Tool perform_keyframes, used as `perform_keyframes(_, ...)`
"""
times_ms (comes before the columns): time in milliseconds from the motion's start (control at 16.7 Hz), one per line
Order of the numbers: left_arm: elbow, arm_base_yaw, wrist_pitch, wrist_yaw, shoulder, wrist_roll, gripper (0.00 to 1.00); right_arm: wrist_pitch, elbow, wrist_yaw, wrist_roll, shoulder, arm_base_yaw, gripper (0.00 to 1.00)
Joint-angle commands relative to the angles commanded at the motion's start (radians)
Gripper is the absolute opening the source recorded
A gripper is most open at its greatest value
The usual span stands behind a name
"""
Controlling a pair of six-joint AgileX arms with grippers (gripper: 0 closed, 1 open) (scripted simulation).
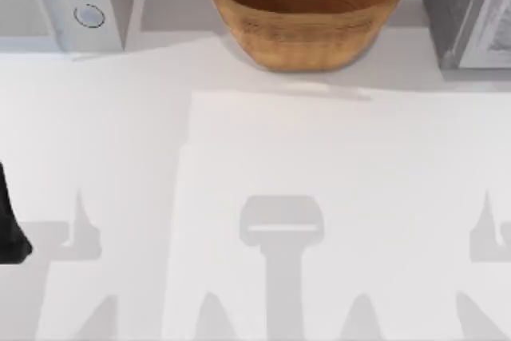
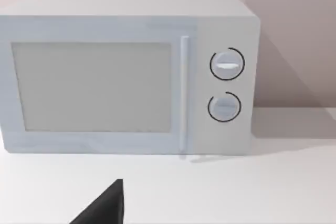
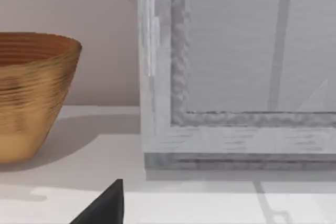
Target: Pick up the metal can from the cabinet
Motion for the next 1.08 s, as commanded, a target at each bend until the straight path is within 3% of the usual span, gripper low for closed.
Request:
perform_keyframes(420, 0.0, 0.0, 0.0, 0.0, 0.0, 0.0, 1.0, -0.034, 0.158, 0.017, 0.002, 0.126, 0.021, 1.0)
perform_keyframes(1080, 0.0, 0.0, 0.0, 0.0, 0.0, 0.0, 1.0, -0.265, 1.09, 0.125, 0.008, 0.848, 0.119, 1.0)
